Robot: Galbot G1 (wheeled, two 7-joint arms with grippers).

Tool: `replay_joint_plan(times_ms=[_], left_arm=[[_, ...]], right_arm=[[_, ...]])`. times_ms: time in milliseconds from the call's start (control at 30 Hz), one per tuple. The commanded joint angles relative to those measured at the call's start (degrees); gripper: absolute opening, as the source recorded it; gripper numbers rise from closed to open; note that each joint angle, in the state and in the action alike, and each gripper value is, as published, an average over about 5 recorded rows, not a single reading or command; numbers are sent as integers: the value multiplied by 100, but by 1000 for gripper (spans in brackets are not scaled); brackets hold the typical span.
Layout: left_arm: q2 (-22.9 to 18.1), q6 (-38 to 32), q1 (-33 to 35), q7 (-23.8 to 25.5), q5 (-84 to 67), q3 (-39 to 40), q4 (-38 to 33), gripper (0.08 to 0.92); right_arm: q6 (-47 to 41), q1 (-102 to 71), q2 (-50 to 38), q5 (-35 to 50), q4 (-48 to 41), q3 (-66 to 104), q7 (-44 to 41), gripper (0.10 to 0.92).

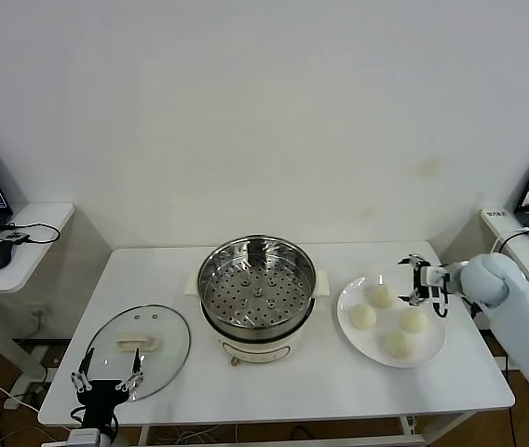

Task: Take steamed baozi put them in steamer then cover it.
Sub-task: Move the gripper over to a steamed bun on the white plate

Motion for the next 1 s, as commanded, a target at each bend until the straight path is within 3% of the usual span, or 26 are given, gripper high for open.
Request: replay_joint_plan(times_ms=[33, 533, 1000], left_arm=[[27, 4, -26, 4, 26, -41, 34, 823], [52, -75, -35, 7, 14, -139, 100, 823], [36, -171, -31, 2, 24, -112, 142, 823]], right_arm=[[301, 1218, 449, -126, -1275, -1318, -855, 823], [410, 1153, 1358, -662, -2203, -1086, -463, 823], [375, 1101, 1630, -828, -2517, -941, -312, 789]])
